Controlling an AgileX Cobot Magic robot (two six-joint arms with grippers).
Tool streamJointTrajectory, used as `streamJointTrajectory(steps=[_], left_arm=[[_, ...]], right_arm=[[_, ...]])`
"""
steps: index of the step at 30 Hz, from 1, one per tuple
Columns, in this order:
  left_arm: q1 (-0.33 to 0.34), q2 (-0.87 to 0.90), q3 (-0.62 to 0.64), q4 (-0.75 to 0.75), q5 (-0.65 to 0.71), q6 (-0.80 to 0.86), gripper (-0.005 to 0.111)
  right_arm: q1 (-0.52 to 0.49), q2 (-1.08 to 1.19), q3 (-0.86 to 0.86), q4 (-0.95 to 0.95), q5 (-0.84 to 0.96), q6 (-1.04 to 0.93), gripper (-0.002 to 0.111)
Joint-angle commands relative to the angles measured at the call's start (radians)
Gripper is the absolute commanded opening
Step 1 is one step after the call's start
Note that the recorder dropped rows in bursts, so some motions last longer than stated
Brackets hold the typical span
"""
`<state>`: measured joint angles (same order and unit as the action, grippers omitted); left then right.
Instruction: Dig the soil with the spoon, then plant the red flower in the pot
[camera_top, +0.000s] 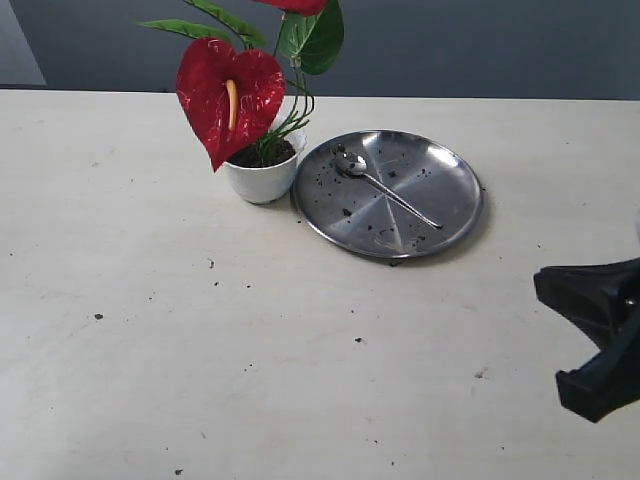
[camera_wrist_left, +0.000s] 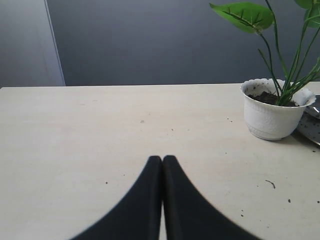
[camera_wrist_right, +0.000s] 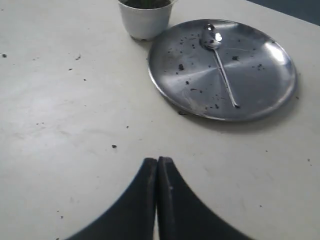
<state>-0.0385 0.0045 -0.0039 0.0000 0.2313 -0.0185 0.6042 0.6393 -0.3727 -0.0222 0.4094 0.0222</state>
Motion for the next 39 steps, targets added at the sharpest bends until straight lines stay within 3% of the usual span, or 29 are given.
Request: streamJointTrajectory(steps=[1,11,23,39], left_arm=[[-0.005,-0.005,0.004,-0.007,0.0,0.0,0.001],[-0.005,-0.005,0.004,-0.007,0.0,0.0,0.001],[-0.005,-0.005,0.004,-0.007,0.0,0.0,0.001],[-0.005,-0.005,0.004,-0.007,0.0,0.0,0.001]], right_arm=[[-0.094,-0.119,0.045,-0.023,0.005,0.002,0.0],[-0.353,-0.46,0.204,-0.009,-0.186,0.002,0.0],[-0.627,-0.639,0.346,0.052,-0.172,0.002,0.0],[-0.673,-0.639,0.373,0.034,-0.102,-0.002,0.0]])
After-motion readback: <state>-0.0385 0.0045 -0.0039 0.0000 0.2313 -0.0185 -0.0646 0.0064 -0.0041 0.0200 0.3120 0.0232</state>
